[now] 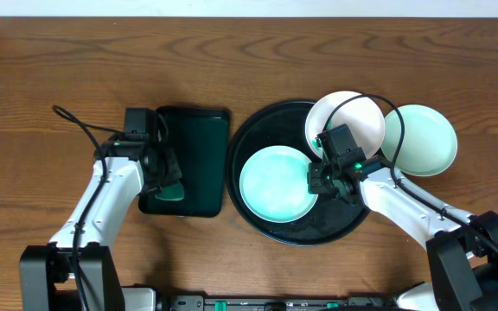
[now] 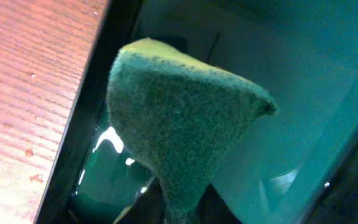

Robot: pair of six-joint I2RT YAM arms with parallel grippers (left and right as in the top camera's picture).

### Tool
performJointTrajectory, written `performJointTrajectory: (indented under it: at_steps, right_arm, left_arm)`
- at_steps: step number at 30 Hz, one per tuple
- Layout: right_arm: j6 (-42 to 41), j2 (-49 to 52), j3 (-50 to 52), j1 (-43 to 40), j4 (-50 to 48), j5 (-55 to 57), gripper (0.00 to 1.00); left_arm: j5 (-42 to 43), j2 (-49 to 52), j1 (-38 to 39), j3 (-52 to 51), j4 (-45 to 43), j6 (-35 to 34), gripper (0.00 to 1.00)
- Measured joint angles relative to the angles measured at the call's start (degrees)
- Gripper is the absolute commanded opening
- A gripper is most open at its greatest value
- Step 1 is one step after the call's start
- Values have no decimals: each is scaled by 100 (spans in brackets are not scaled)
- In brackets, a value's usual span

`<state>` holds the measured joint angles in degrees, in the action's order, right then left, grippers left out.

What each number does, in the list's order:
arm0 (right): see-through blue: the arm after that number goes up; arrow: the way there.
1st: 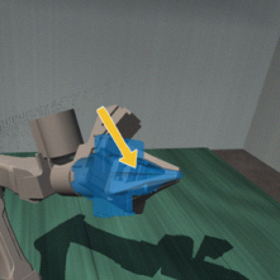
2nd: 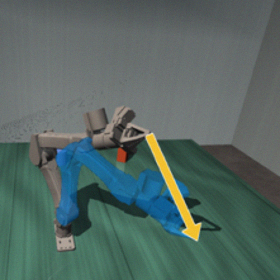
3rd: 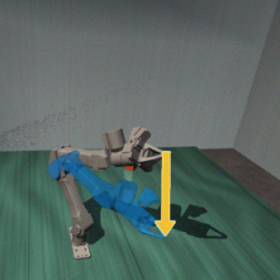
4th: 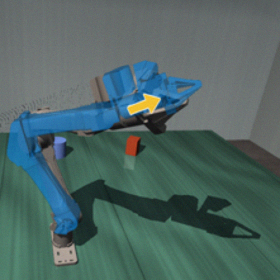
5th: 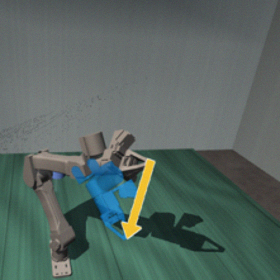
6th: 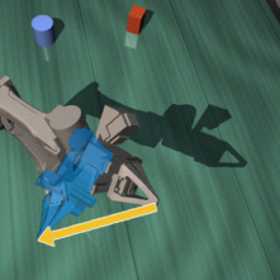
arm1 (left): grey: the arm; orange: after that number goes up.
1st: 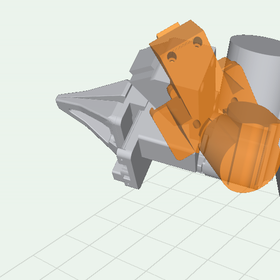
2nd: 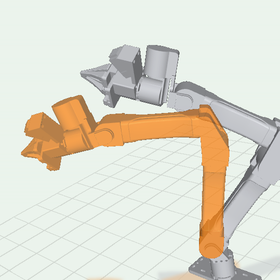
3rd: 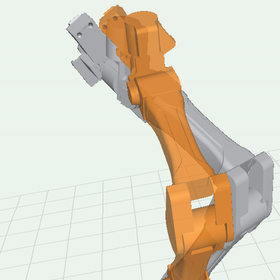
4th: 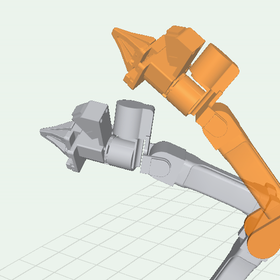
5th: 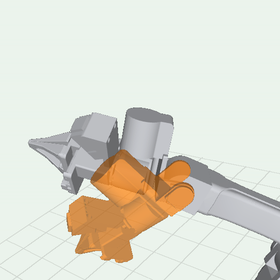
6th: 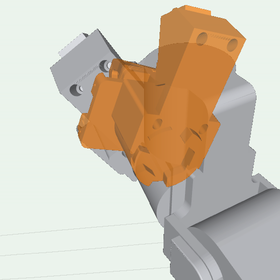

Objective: Clean dirty plates on tray and stack at the side
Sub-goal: 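Carry the sponge left and set it in the dark green tray, then lift the teal plate with right gripper and tilt it over the sponge tray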

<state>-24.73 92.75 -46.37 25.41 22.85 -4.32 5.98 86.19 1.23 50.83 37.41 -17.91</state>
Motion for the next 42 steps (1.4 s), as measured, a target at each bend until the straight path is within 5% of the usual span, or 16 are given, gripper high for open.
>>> performJointTrajectory:
  at_steps: [2, 5, 19, 25, 27, 42]
  right_arm:
    - [-2, 0, 0, 0, 0, 0, 15]
    - [-2, 0, 0, -2, 0, 2, 30]
    - [-48, 0, 79, 0, -208, 4, 24]
    - [-92, -2, 337, 2, -542, 7, 15]
    - [-90, -2, 337, 0, -549, 24, 2]
    - [-138, -149, 133, -7, -31, -70, 1]
  left_arm:
    - [0, 0, 0, -13, -31, -4, 26]
    - [2, 0, 0, -13, -52, -26, 47]
    - [334, -367, 0, 704, 94, -9, 77]
    - [402, -1016, 0, 839, 48, -15, 79]
    - [417, -1095, 0, 839, 50, -15, 79]
    - [420, -1108, 0, 839, 70, -13, 80]
